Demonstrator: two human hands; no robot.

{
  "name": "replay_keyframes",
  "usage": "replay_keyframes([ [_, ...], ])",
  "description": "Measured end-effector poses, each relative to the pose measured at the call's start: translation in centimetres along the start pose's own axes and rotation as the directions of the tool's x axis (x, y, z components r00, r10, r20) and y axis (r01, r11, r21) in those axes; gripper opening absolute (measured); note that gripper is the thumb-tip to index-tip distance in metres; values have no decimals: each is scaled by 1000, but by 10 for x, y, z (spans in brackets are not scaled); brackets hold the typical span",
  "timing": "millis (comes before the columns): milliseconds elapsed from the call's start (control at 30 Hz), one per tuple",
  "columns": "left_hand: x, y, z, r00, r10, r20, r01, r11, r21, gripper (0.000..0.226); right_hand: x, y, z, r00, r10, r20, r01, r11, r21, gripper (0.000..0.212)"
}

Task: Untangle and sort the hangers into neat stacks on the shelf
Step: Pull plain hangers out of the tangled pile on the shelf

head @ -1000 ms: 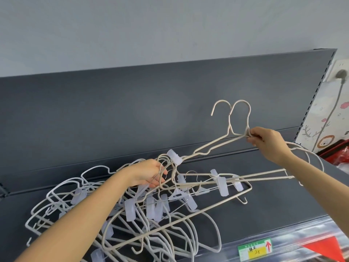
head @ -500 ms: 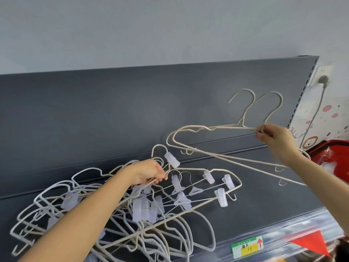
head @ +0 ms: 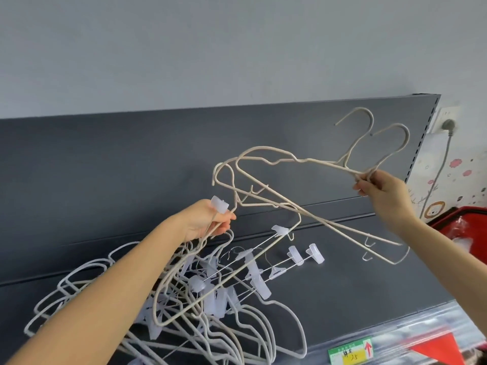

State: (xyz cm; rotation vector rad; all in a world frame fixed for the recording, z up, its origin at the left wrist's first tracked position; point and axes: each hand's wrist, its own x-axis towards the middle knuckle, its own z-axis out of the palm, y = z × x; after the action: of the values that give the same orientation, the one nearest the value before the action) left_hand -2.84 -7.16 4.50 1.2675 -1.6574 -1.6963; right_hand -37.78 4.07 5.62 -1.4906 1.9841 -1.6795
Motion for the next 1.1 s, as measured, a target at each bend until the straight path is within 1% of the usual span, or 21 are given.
replay_keyframes([
  [67, 1, 9, -3, 1000, -17, 22, 17, 1000, -7, 24, -2, -5, 4, 999, -10, -31, 11, 1000, 5, 12],
  [167, -2, 15, -11, 993, -50, 109, 51, 999, -8, 23, -5, -10, 6, 998, -11, -59, 12, 1000, 17, 12],
  [300, -3, 11, -22, 993, -15, 117, 33, 988, -149, 21, -9, -6, 1, 999, 1, -51, 0, 999, 36, 12],
  [400, -4, 8, -27, 990, 10, 138, 23, 972, -232, 22, -14, 0, 2, 999, 15, 45, -17, 999, 42, 15],
  [533, -5, 0, -25, 988, -19, 151, 65, 950, -306, 30, -19, 5, 16, 987, 22, 162, -31, 998, 52, 17],
  [633, -7, -3, -26, 986, -16, 163, 75, 929, -361, 37, -16, 6, 21, 982, 11, 190, -26, 997, 76, 15],
  [733, -10, -8, -32, 984, -22, 179, 102, 886, -453, 49, -8, 7, 16, 979, -5, 203, -12, 996, 84, 13],
  [800, -12, -12, -38, 984, -34, 173, 115, 867, -485, 59, -1, 8, 10, 976, -15, 215, -3, 997, 83, 14],
  [867, -12, -16, -45, 984, -37, 172, 120, 859, -498, 70, 5, 8, 7, 965, -28, 262, 13, 998, 60, 14],
  [967, -13, -17, -51, 980, -51, 192, 135, 881, -453, 85, 4, 3, 21, 917, -40, 397, 60, 998, -37, 12],
  [1033, -13, -15, -48, 976, -59, 209, 136, 915, -379, 88, 1, -4, 42, 876, -48, 479, 98, 992, -79, 14],
  [1100, -14, -12, -43, 973, -55, 222, 131, 930, -345, 87, -1, -10, 65, 841, -60, 537, 142, 983, -113, 17],
])
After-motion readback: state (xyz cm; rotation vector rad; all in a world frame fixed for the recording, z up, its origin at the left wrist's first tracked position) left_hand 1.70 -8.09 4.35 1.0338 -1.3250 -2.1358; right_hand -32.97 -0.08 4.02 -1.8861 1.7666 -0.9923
